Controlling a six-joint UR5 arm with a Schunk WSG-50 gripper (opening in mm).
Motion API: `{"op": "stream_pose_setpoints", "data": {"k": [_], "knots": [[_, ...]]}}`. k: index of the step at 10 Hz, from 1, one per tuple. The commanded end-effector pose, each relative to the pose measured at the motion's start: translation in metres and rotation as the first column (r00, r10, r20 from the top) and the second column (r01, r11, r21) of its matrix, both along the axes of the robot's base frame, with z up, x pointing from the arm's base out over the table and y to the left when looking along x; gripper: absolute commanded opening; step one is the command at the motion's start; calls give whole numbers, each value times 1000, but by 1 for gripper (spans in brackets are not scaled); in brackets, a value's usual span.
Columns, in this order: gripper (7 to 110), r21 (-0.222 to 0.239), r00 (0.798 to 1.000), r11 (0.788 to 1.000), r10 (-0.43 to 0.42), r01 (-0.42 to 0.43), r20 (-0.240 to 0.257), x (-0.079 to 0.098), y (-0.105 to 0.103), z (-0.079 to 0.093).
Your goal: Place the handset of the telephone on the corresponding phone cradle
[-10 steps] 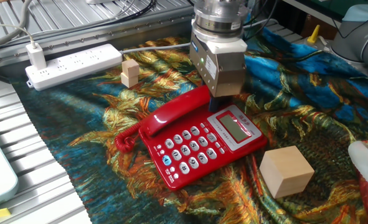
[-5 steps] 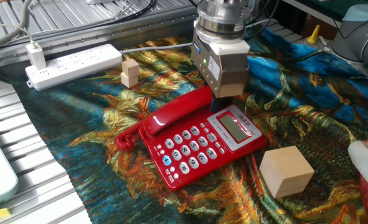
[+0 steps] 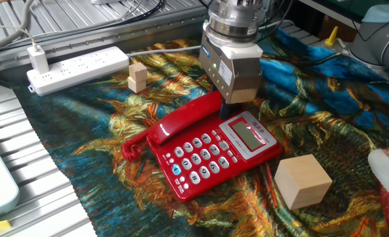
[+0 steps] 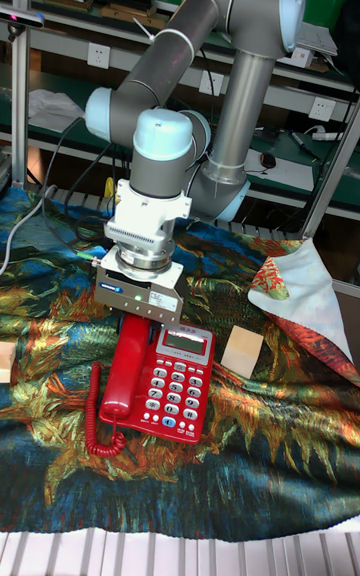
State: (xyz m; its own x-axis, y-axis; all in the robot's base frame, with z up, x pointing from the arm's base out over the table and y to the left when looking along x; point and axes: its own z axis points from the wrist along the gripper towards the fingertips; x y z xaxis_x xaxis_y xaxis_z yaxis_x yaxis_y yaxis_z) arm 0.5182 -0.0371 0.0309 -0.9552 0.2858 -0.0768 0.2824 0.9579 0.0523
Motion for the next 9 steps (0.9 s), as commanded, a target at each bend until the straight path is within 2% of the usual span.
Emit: {"op": "stream_pose_setpoints", "data": {"k": [1,6,9], "knots": [[7,10,1000,1000,5,-5,9,0,1,1],[7,31,1000,999,-19,19,0,-3,7,5],[7,47,1000,999,0,0,9,-1,10,4]]}}
